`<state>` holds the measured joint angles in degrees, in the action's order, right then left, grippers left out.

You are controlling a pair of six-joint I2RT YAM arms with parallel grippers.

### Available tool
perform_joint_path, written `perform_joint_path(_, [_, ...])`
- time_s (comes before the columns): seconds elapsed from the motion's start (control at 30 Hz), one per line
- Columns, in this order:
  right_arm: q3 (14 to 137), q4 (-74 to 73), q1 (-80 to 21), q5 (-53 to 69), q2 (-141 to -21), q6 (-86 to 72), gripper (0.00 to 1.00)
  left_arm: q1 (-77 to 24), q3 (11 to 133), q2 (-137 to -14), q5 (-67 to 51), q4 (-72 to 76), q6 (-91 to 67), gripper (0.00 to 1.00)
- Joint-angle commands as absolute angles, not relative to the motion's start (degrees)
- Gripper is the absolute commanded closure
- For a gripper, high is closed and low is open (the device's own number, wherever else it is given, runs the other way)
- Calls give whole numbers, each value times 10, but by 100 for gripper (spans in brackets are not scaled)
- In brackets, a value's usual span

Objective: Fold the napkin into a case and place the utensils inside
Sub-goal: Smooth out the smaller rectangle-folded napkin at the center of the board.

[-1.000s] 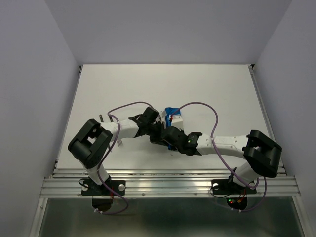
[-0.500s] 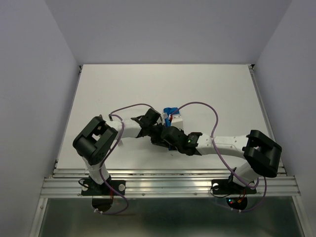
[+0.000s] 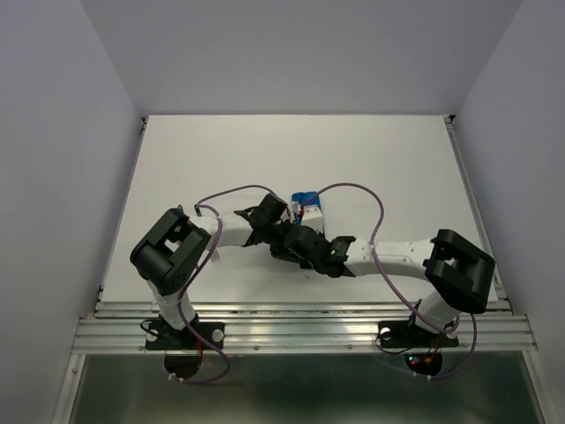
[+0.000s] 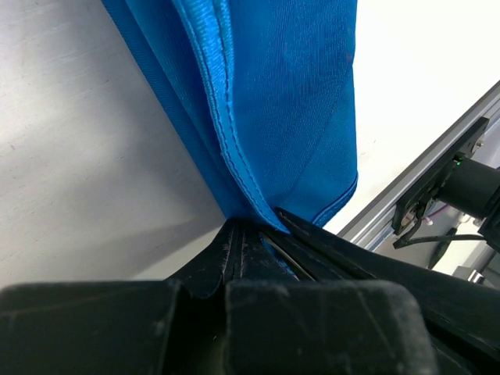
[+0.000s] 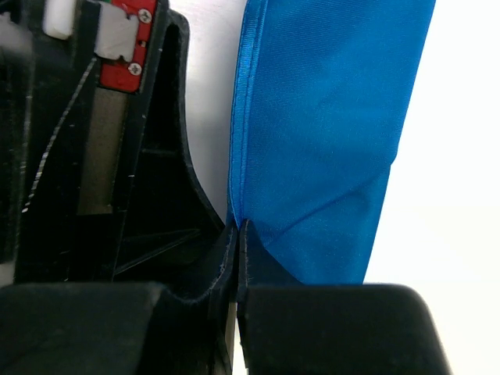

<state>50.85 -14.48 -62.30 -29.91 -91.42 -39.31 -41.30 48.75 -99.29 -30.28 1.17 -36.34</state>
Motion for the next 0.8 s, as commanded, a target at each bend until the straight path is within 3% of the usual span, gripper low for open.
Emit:
perform_joint_path(0.0, [533,-108,-628,-301,-924,-403,98,-417,483,-989,-318,31,-364,100])
perform_joint_path(0.37, [412,51,-628,-306,-881,-451,97,-418,469,-984,-329,47,-372,100])
perform_joint_path(0.77, [371,80,-628,-294,-910,-470,97,-417,480,-961,-337,22,-371,100])
